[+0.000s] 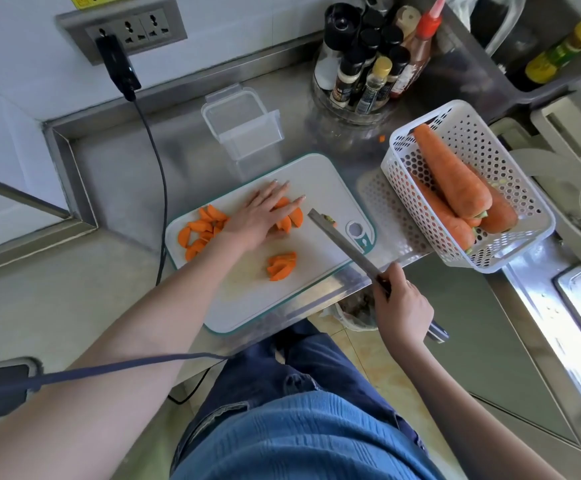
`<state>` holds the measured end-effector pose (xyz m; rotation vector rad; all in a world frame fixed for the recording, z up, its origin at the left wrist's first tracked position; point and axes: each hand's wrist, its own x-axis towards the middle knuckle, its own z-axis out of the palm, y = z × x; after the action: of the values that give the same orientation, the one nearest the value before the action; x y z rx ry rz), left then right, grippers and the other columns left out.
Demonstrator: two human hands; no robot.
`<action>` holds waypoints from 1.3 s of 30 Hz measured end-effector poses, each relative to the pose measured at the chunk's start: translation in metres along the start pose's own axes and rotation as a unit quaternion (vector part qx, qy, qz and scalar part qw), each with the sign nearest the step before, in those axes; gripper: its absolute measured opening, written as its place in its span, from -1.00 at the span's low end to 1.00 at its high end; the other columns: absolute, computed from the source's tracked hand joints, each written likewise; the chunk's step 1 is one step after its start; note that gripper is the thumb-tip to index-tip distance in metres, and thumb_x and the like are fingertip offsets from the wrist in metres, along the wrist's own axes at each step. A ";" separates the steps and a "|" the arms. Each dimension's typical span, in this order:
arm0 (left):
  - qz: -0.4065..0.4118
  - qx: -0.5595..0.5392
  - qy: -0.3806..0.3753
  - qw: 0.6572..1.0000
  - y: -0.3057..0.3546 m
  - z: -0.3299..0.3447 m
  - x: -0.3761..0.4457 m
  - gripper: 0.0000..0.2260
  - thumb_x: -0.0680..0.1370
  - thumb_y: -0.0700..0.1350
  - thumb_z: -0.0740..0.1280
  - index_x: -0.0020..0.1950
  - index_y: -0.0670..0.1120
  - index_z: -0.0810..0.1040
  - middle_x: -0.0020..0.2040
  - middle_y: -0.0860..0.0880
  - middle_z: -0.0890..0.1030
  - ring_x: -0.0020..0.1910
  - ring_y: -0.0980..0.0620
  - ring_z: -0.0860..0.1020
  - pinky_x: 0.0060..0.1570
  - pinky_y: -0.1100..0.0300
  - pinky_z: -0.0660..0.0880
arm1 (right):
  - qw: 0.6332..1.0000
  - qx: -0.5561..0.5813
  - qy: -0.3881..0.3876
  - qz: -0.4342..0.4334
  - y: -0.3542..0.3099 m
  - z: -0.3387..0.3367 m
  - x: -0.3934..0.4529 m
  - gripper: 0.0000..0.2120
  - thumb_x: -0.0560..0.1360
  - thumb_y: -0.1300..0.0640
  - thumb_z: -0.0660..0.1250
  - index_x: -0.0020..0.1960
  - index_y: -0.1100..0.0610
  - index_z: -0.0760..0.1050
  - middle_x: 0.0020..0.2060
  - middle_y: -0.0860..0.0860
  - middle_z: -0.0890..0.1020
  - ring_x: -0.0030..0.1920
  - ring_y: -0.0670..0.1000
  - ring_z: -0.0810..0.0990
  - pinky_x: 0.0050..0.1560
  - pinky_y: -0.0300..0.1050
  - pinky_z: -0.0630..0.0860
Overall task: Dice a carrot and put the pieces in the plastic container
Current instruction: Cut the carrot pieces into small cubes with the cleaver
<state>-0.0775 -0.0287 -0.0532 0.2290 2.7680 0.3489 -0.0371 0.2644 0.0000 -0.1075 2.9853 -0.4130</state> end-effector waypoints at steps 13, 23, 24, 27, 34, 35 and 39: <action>-0.040 -0.208 0.308 0.928 0.035 0.025 -0.066 -0.56 0.59 -0.02 0.17 0.38 -0.25 0.34 0.37 -0.21 0.38 0.38 -0.11 0.31 0.39 0.10 0.23 | 0.989 0.121 -0.087 -0.018 -0.029 0.009 -0.015 -0.79 0.60 0.04 0.18 -0.14 0.10 0.25 -0.43 0.06 0.54 -0.41 0.18 0.49 -0.39 0.02 0.46; -0.009 -0.193 0.233 0.953 0.039 0.058 -0.096 -0.59 0.42 -0.13 0.45 0.24 -0.22 0.54 0.18 -0.12 0.57 0.17 0.02 0.45 0.15 0.12 0.49 | 0.974 0.148 -0.170 -0.008 -0.049 0.017 -0.022 -0.78 0.63 0.03 0.09 -0.16 0.04 0.17 -0.39 0.13 0.51 -0.36 0.24 0.46 -0.37 0.01 0.39; -0.010 -0.189 0.234 0.954 0.038 0.058 -0.093 -0.59 0.40 -0.17 0.48 0.22 -0.22 0.56 0.17 -0.12 0.58 0.17 0.02 0.45 0.17 0.13 0.47 | 0.975 0.138 -0.174 -0.013 -0.051 0.018 -0.023 -0.79 0.63 0.04 0.09 -0.15 0.04 0.17 -0.38 0.14 0.52 -0.35 0.25 0.47 -0.36 0.03 0.42; -0.012 -0.190 0.235 0.953 0.039 0.058 -0.087 -0.59 0.37 -0.22 0.50 0.20 -0.22 0.57 0.17 -0.11 0.59 0.18 0.03 0.45 0.23 0.22 0.39 | 0.975 0.129 -0.183 -0.010 -0.055 0.020 -0.027 -0.81 0.64 0.04 0.07 -0.12 0.06 0.18 -0.36 0.16 0.52 -0.33 0.25 0.48 -0.34 0.04 0.44; -0.039 -0.212 0.249 0.944 0.050 0.058 -0.085 -0.58 0.32 -0.23 0.53 0.16 -0.23 0.59 0.06 -0.10 0.64 0.10 0.03 0.51 0.13 0.25 0.43 | 0.969 0.136 -0.205 -0.009 -0.065 0.023 -0.032 -0.84 0.64 0.04 0.07 -0.08 0.06 0.20 -0.34 0.15 0.54 -0.32 0.23 0.50 -0.34 0.03 0.45; -0.044 -0.213 0.253 0.943 0.053 0.056 -0.084 -0.59 0.32 -0.22 0.53 0.14 -0.24 0.60 0.04 -0.11 0.65 0.08 0.01 0.52 0.10 0.23 0.45 | 0.969 0.139 -0.203 -0.009 -0.066 0.023 -0.033 -0.85 0.64 0.04 0.07 -0.08 0.06 0.20 -0.34 0.14 0.54 -0.32 0.22 0.50 -0.34 0.04 0.46; -0.073 -0.240 0.245 0.936 0.058 0.053 -0.085 -0.56 0.34 -0.15 0.54 0.18 -0.21 0.57 0.10 -0.12 0.60 0.12 -0.05 0.53 0.10 0.18 0.48 | 0.970 0.145 -0.193 0.000 -0.065 0.024 -0.033 -0.82 0.64 0.03 0.08 -0.12 0.04 0.18 -0.36 0.13 0.52 -0.32 0.23 0.49 -0.36 0.00 0.41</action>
<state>0.0270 0.0210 -0.0599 -0.2169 3.0226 1.1580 0.0018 0.1983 -0.0012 -0.1407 2.5138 -0.7302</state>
